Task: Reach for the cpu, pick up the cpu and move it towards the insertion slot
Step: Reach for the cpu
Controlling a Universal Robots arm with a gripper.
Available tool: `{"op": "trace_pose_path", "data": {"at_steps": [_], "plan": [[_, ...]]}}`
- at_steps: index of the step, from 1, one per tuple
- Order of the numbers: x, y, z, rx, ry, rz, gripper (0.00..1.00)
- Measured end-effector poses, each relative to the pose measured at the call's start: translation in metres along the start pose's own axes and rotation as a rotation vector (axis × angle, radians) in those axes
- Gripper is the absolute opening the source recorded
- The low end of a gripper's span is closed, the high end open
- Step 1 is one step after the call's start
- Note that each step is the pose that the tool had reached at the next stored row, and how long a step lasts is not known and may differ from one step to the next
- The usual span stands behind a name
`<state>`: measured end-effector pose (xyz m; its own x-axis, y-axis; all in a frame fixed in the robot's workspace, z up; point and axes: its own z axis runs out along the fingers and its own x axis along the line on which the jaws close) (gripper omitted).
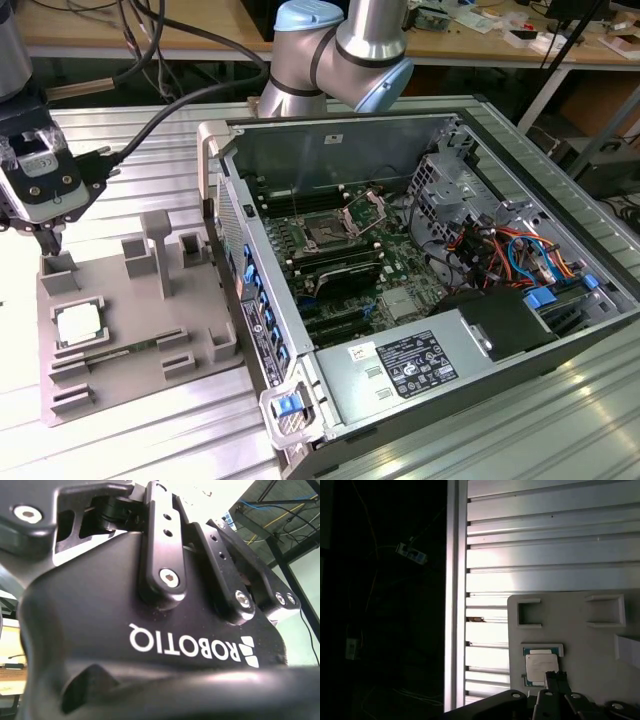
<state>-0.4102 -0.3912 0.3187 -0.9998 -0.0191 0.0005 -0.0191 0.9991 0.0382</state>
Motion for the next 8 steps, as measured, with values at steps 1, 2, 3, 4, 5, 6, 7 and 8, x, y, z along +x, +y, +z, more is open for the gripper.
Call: {"op": "trace_pose_path", "data": {"at_steps": [1,2,3,4,5,6,7,8], "plan": [[0.0000,-0.0006,0.0032,0.0000,0.0000,0.000,0.11],[0.0000,-0.0006,0.0033,0.0000,0.0001,0.000,0.11],[0.0000,-0.0006,0.0034,0.0000,0.0001,0.000,0.11],[0.0001,-0.0006,0.0037,0.0000,0.0000,0.000,0.11],[0.0000,-0.0007,0.0039,0.0000,0.0000,0.000,0.11],[0.0000,-0.0007,0.0041,0.0000,0.0000,0.000,0.11],[0.0000,-0.0007,0.0044,0.0000,0.0001,0.000,0.11],[0.0000,-0.0007,0.0047,0.0000,0.0001,0.000,0.11]]}}
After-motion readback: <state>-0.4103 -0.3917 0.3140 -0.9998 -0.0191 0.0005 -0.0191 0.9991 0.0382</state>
